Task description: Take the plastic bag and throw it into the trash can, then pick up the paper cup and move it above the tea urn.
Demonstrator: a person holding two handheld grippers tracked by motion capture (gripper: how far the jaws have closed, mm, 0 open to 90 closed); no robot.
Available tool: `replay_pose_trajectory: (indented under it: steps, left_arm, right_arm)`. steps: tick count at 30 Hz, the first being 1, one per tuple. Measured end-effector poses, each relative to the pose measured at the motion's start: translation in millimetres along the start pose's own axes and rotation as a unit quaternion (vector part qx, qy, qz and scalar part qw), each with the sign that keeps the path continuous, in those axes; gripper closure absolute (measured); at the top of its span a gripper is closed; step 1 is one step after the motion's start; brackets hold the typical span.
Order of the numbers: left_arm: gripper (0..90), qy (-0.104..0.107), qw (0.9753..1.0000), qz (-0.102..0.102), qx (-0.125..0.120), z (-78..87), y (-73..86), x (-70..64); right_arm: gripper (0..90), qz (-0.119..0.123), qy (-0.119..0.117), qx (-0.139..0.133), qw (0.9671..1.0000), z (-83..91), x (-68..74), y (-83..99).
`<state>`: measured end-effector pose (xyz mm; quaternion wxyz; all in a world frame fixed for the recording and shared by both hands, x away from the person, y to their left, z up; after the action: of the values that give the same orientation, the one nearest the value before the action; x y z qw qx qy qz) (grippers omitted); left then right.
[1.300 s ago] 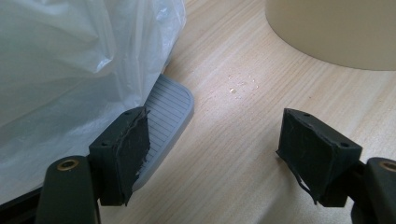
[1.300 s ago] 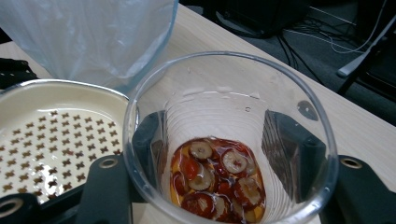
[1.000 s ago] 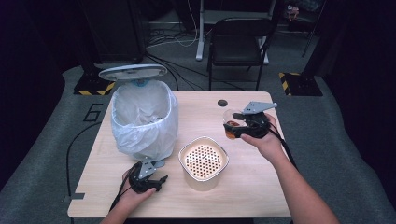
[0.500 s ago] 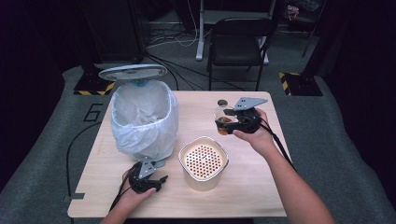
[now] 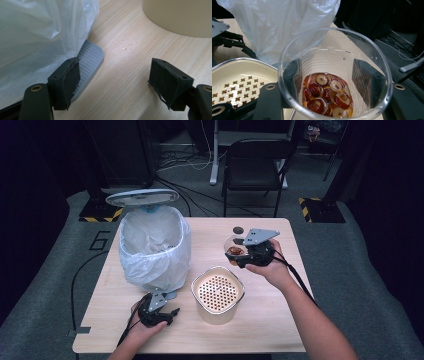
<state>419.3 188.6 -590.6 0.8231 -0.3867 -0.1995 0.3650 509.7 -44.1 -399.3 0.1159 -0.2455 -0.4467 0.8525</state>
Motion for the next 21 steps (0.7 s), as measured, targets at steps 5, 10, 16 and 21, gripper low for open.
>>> replay_pose_trajectory:
  steps: [5,10,16,21]
  left_arm:
    - [24.6,-0.002,1.0000,-0.001,0.000,-0.1,0.0,0.1]
    - [24.7,-0.002,1.0000,-0.003,0.001,0.0,0.1,0.0]
    - [24.6,-0.004,1.0000,-0.002,-0.001,-0.3,-0.2,0.2]
    - [24.6,-0.002,1.0000,-0.003,0.001,0.0,0.1,0.0]
  right_arm:
    - [41.4,0.025,0.001,0.000,0.9997,-2.0,2.3,-0.1]
    - [41.5,0.050,0.003,-0.001,0.9988,-4.1,5.2,-0.5]
    - [41.5,0.090,0.006,-0.004,0.9959,-6.4,11.0,-1.4]
    - [41.6,0.121,0.010,0.000,0.9926,-7.3,16.7,-1.6]
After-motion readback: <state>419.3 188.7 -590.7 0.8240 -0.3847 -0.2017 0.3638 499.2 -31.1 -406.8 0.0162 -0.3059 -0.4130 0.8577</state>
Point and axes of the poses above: each handheld gripper's, and its own axes: z roughly backward along the jaws, y roughly out of its underside, x roughly to its left, the point moved 10 cm from there along -z, roughly forward along the jaws, and after that the axes turned 7 degrees about z, right-handed, at the moved point
